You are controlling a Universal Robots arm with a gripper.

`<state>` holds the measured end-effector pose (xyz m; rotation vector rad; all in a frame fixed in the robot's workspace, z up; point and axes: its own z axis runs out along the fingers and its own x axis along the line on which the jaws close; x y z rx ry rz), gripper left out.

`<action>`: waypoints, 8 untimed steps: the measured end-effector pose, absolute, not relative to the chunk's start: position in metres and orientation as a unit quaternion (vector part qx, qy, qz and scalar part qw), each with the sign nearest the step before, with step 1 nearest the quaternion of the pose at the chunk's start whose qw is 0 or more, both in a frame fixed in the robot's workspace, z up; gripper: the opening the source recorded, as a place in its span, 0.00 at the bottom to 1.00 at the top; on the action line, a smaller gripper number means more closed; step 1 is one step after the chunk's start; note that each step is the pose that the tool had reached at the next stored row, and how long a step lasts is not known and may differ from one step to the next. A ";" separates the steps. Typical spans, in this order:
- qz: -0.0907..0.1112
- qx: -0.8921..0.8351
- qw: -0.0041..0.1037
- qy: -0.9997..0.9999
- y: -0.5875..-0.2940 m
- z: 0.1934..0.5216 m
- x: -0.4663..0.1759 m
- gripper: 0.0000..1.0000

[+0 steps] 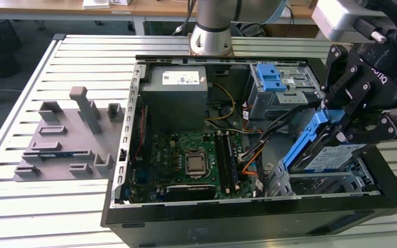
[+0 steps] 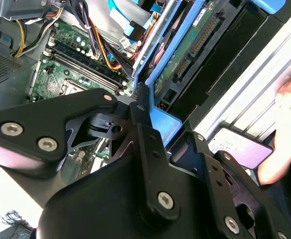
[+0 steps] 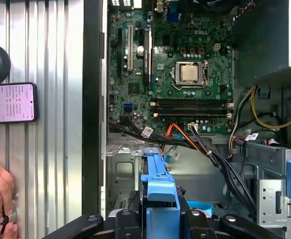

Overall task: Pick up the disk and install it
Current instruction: 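Insert the disk into the insertion slot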

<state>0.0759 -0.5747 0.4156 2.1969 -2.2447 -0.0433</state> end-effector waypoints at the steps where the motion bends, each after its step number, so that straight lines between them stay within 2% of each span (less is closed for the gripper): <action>1: -0.014 0.699 0.000 -0.715 -0.575 0.415 0.076 0.36; 8: -0.014 0.699 0.000 -0.715 -0.575 0.412 0.076 0.36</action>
